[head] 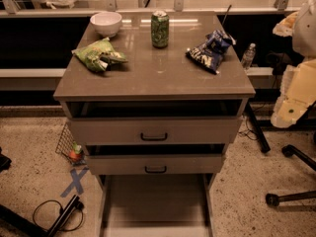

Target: Place green can into bottom drawer

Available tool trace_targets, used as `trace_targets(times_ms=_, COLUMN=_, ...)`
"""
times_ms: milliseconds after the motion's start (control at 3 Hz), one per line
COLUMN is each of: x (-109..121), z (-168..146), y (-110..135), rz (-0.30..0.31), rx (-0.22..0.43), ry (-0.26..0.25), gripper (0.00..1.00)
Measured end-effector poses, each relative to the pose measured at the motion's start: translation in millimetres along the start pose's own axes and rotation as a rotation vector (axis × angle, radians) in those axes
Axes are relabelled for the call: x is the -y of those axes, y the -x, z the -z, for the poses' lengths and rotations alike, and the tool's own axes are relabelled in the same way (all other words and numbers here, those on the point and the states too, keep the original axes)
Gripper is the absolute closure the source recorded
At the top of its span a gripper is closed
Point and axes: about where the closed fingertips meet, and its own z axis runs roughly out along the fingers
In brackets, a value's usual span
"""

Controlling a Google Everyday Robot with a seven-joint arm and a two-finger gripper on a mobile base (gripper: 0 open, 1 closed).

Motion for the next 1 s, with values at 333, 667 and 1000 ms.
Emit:
trace_targets(times_ms=333, x=0.0, z=0.1, y=0.0, rz=0.0, rx=0.0, ry=0.0, gripper=0.0)
trace_targets(times_ms=667, x=18.7, z=-5.2, y=3.5, rz=-0.008, rx=0.035, ry=-0.04, gripper=0.0)
trace_targets(times_ms=1000, x=94.2, z=-27.0, y=14.2, rz=-0.1, rx=0.206, ry=-0.146, gripper=0.0)
